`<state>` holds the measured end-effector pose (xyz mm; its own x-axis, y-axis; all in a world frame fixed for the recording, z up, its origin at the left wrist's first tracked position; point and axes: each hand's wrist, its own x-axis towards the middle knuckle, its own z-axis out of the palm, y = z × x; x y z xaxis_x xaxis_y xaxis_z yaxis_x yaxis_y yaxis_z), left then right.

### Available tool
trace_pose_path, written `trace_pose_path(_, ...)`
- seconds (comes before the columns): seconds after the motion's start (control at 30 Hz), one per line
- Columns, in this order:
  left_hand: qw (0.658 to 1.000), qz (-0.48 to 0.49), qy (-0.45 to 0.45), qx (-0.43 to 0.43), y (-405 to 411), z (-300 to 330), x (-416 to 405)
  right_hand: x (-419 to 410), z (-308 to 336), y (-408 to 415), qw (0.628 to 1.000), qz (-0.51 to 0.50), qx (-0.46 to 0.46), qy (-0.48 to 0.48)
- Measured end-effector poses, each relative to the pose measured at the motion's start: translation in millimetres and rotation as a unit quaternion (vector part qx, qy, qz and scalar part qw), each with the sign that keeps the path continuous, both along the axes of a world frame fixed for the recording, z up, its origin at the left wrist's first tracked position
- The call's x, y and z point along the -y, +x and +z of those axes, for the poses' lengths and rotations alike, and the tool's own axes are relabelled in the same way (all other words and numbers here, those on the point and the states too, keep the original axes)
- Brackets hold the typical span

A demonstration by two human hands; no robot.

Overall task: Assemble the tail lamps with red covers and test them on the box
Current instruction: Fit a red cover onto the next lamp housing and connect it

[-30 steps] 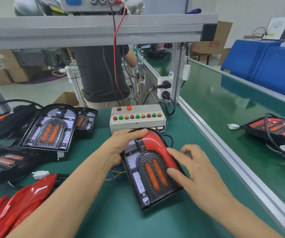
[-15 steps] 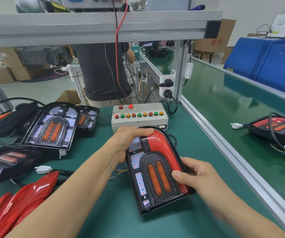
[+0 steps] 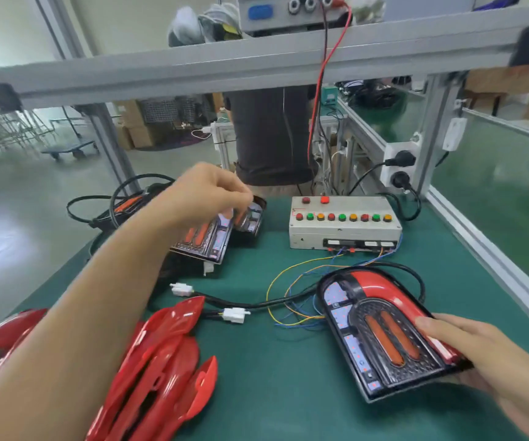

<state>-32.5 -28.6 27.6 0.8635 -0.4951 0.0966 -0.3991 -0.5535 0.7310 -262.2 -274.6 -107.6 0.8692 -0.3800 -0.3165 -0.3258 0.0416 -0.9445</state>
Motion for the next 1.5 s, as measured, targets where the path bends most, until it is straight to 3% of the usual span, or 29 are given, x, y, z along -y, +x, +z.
trace_pose_path(0.1, 0.991, 0.061, 0.115, 0.035, 13.9, 19.1, -60.6, 0.3, -2.9, 1.7, 1.0, -0.013, -0.009, 0.025)
trace_pose_path(0.2, 0.983, 0.124, 0.135, 0.023, 19.0, 11.8, -97.6, 3.0, -1.7, 2.8, 0.999, -0.007, -0.014, 0.036)
trace_pose_path(0.27, 0.984, 0.117, 0.137, 0.012, 12.0, -2.6, -103.3, 3.7, 0.0, 3.0, 1.0, -0.004, -0.008, 0.03)
trace_pose_path(0.43, 0.993, -0.07, 0.049, -0.085, -26.8, -44.7, -40.9, -5.7, 2.7, -3.9, 1.0, 0.007, 0.027, 0.002)
trace_pose_path(0.57, 0.988, -0.082, -0.023, -0.132, -41.2, -72.3, 35.9, -9.8, -2.4, -11.9, 0.995, -0.018, 0.098, 0.018)
trace_pose_path(0.73, 0.933, -0.152, -0.135, -0.296, -52.7, -87.6, 100.7, -9.1, -6.7, -18.1, 0.991, -0.012, 0.134, -0.015)
trace_pose_path(0.83, 0.897, -0.112, -0.19, -0.382, -53.2, -92.3, 113.4, -9.1, -9.2, -21.5, 0.991, 0.015, 0.128, -0.036)
trace_pose_path(1.23, 0.89, -0.136, -0.224, -0.373, -57.2, -97.5, 111.2, -12.4, -3.1, -22.5, 0.987, 0.043, 0.156, -0.017)
trace_pose_path(1.5, 0.875, -0.114, -0.239, -0.406, -60.9, -98.6, 118.3, -15.1, -8.5, -20.0, 0.985, -0.023, 0.171, 0.001)
